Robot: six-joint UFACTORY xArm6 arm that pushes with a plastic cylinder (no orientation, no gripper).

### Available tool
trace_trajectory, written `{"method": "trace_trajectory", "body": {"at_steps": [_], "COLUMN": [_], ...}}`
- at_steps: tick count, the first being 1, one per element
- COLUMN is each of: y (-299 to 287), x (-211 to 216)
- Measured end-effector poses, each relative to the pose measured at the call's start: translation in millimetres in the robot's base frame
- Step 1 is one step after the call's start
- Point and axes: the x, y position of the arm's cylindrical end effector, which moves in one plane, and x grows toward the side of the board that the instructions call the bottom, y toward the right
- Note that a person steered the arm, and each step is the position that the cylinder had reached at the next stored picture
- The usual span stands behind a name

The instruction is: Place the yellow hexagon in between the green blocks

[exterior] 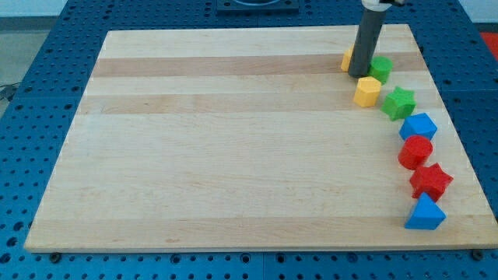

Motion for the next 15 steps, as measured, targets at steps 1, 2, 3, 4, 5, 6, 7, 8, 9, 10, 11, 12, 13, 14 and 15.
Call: {"method": "trace_trajectory", "body": {"at_steps": [1,2,3,4,5,6,7,8,9,10,11,12,13,14,15], "y": [0,-28,-80,-80,-80,-78,-69,-62,-61,-60,-58,-37,-21,-21,-10], "x": [0,2,11,11,36,68,23,14,22,52,64,61,65,65,65]}}
